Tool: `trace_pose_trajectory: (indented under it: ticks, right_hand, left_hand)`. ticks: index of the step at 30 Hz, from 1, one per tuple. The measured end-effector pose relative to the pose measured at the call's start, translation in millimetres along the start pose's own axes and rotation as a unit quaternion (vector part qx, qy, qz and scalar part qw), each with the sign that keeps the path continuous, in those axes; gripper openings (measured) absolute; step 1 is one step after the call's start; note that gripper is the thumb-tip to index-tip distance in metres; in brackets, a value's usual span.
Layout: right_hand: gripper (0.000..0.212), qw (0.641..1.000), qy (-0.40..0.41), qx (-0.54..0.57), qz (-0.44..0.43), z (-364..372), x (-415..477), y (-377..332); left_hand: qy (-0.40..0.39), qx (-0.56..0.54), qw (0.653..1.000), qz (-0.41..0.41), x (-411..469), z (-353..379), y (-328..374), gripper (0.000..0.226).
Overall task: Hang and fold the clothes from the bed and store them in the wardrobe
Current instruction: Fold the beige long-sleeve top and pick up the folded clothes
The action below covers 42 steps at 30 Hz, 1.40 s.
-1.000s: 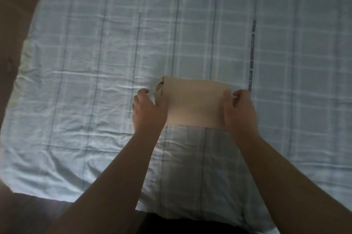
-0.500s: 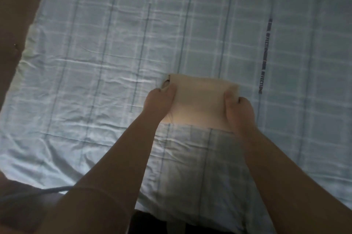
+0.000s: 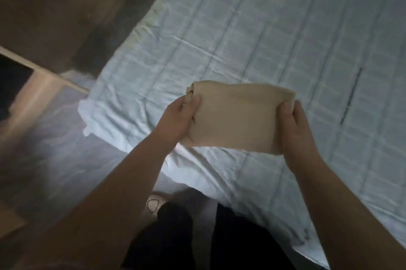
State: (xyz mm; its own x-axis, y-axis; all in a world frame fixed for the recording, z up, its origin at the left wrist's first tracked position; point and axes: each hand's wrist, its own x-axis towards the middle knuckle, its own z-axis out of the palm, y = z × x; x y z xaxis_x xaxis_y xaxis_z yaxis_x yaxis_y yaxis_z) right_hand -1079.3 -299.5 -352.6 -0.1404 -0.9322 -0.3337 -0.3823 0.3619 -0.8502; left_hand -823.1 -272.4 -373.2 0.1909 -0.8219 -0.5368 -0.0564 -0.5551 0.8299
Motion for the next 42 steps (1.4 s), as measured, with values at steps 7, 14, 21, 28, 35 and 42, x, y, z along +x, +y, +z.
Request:
trace_pose_trajectory:
  ticks: [7, 14, 21, 28, 35, 42]
  right_hand:
    - [0.041, 0.976, -0.171, 0.062, -0.120, 162.6, -125.1, -199.8]
    - [0.041, 0.905, -0.306, 0.068, -0.289, 318.1, -279.2, -362.5]
    - [0.018, 0.817, -0.379, 0.104, -0.422, 404.7, -405.1, -474.2]
    - [0.013, 0.766, -0.410, 0.090, -0.487, 487.6, -428.7, -526.6]
    - [0.013, 0.760, -0.418, 0.065, -0.493, 603.3, -382.2, -579.8]
    - [0.014, 0.760, -0.410, 0.021, -0.503, 727.4, -360.3, -644.8]
  left_hand:
    - [0.191, -0.078, 0.968, 0.146, -171.8, -257.5, 45.8, 0.040]
    - [0.439, -0.109, 0.856, 0.249, -347.2, -444.0, 48.4, 0.029]
    - [0.623, -0.068, 0.725, 0.284, -466.6, -546.3, 52.3, 0.042]
    - [0.700, -0.028, 0.672, 0.241, -471.0, -619.0, 59.8, 0.031]
    - [0.701, -0.010, 0.674, 0.230, -398.6, -720.3, 80.5, 0.024]
    - [0.717, 0.003, 0.671, 0.190, -336.5, -839.5, 94.9, 0.026]
